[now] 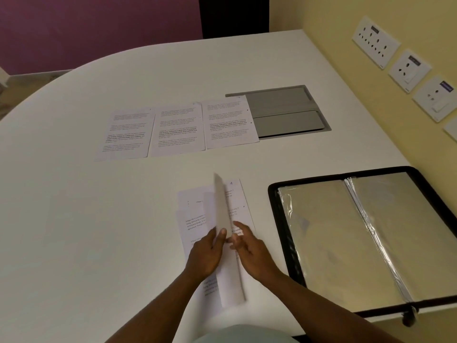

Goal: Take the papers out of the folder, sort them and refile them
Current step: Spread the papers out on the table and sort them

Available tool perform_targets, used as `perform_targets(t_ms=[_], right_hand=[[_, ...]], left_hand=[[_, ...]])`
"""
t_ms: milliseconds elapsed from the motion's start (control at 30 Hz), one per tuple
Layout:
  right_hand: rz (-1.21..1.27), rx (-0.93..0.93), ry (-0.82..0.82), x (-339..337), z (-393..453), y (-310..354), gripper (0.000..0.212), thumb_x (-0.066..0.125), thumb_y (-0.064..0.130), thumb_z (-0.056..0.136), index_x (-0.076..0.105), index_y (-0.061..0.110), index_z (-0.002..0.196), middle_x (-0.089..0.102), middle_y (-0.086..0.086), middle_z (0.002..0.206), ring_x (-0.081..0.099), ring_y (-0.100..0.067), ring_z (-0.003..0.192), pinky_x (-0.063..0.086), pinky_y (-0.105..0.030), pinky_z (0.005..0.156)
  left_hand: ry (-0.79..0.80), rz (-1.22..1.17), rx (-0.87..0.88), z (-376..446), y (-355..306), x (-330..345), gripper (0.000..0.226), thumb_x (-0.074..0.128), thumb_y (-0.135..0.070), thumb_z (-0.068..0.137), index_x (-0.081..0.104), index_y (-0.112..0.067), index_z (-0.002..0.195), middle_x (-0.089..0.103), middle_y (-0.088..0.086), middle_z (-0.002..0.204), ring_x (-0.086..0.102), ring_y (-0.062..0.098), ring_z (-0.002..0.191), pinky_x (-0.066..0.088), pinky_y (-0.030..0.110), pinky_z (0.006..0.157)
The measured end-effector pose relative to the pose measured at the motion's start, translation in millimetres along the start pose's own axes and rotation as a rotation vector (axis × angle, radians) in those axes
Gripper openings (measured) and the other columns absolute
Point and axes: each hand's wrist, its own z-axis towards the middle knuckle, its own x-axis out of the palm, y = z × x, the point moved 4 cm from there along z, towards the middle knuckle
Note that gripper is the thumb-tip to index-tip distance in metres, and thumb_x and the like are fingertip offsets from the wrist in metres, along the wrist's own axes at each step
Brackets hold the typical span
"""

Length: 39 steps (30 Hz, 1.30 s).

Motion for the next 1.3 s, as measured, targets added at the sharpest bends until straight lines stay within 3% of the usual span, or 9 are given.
perform_targets(t_ms=[100,200,300,400,600,800,967,1167,1300], right_hand=[[0.038,0.055,0.044,6,3,5,0.033,0.043,0.043,0.099,0.061,0.023,0.118,0.072,0.005,0.098,0.068,-0.005,0.089,0.055,-0.032,0.090],[-0.236,0.075,-0.200,-5,6,-3,0.029,0.057,0.024,0.097,0.060,0.016,0.124,0.069,0.000,0.106,0.063,-0.006,0.094,0.054,-0.034,0.091],[-0.570,0.225,-0.200,-17,8,-14,0.053,0.058,0.031,0.094,0.040,0.014,0.141,0.046,-0.003,0.136,0.042,-0.019,0.124,0.044,-0.029,0.100],[-0.754,0.304,-0.074,-19,13,-21,0.056,0.058,0.040,0.093,0.037,0.013,0.137,0.041,-0.005,0.138,0.038,-0.020,0.125,0.041,-0.029,0.099],[-0.729,0.309,-0.133,-17,19,-22,0.055,0.059,0.037,0.093,0.040,0.016,0.140,0.045,-0.004,0.136,0.041,-0.019,0.125,0.044,-0.029,0.096],[-1.016,0.187,-0.089,-15,17,-13,0.040,0.051,0.036,0.097,0.047,0.018,0.132,0.056,-0.002,0.126,0.049,-0.019,0.117,0.043,-0.032,0.089],[-1.127,0.170,-0.080,-8,13,-12,0.039,0.079,0.029,0.076,0.063,0.018,0.109,0.067,-0.002,0.099,0.061,-0.020,0.092,0.047,-0.032,0.070],[-0.948,0.085,-0.096,-5,11,-23,0.052,0.059,0.023,0.095,0.039,0.018,0.142,0.054,-0.003,0.133,0.053,-0.018,0.117,0.046,-0.029,0.093],[-0.463,0.314,-0.228,-13,13,-22,0.046,0.067,0.025,0.090,0.047,0.015,0.131,0.060,-0.004,0.124,0.061,-0.018,0.110,0.051,-0.023,0.084]], left_hand=[[-0.005,-0.026,-0.046,1,-3,-2,0.050,0.033,-0.059,0.094,0.055,-0.025,0.123,0.066,-0.004,0.117,0.062,0.014,0.104,0.047,0.031,0.099],[-0.001,0.107,-0.076,6,3,-6,0.037,0.043,-0.030,0.101,0.044,-0.012,0.134,0.061,0.009,0.127,0.060,0.019,0.097,0.047,0.028,0.092],[-0.023,0.091,-0.074,4,4,-9,0.062,0.046,-0.018,0.099,0.014,-0.013,0.153,0.054,0.012,0.137,0.060,0.030,0.111,0.043,0.029,0.095],[-0.035,0.084,-0.089,4,7,-10,0.075,0.048,-0.019,0.098,-0.003,-0.019,0.154,0.056,0.012,0.134,0.060,0.032,0.113,0.043,0.029,0.091],[-0.026,0.098,-0.101,7,9,-8,0.077,0.048,-0.022,0.099,-0.005,-0.020,0.154,0.054,0.011,0.136,0.060,0.031,0.111,0.046,0.033,0.093],[-0.047,0.102,-0.090,7,8,-5,0.077,0.048,-0.023,0.099,-0.006,-0.020,0.154,0.058,0.011,0.131,0.063,0.029,0.104,0.048,0.032,0.090],[-0.052,0.114,-0.081,8,8,-3,0.076,0.048,-0.024,0.099,-0.005,-0.019,0.154,0.055,0.009,0.133,0.063,0.027,0.104,0.050,0.033,0.090],[-0.057,0.112,-0.084,8,8,-1,0.080,0.048,-0.025,0.099,-0.011,-0.021,0.153,0.053,0.009,0.136,0.064,0.025,0.100,0.050,0.030,0.086],[-0.042,0.091,-0.089,9,9,3,0.085,0.049,-0.029,0.099,-0.017,-0.023,0.151,0.055,0.008,0.133,0.064,0.021,0.094,0.049,0.026,0.081]])
